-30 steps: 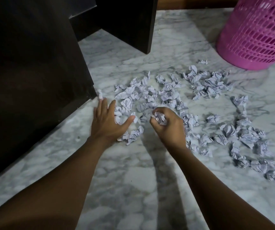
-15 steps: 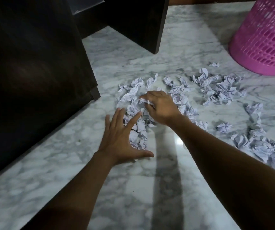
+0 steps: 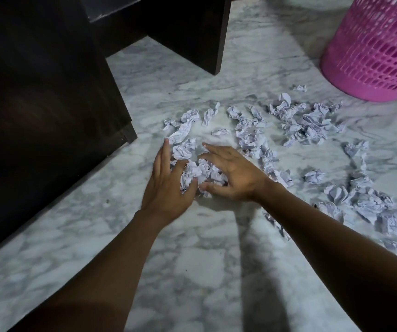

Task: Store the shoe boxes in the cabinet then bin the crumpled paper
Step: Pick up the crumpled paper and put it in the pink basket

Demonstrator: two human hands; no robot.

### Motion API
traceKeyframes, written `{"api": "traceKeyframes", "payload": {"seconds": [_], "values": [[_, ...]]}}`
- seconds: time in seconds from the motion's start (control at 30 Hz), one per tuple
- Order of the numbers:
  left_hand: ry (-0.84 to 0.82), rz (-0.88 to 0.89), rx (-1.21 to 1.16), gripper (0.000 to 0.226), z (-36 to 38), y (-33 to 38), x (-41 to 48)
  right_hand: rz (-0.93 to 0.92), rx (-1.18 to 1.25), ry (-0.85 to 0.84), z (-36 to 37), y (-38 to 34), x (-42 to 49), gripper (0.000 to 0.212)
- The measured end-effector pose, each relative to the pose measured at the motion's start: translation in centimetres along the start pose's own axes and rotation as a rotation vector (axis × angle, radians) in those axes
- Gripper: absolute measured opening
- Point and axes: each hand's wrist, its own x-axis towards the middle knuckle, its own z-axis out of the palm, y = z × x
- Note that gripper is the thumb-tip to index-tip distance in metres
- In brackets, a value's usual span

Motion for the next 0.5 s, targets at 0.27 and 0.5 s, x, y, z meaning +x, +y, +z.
{"api": "traceKeyframes", "payload": {"seconds": [0.27, 0.5], "values": [[0.002, 0.054, -0.127, 0.056, -0.4, -0.4, 0.6, -0.085, -0.084, 0.321, 2.3, -0.8, -0.7, 0.042], [-0.008, 0.033, -0.091, 0.058, -0.1, -0.4, 0.6, -0.067, -0.063, 0.18, 1.8, -1.1, -1.4, 0.065]]}}
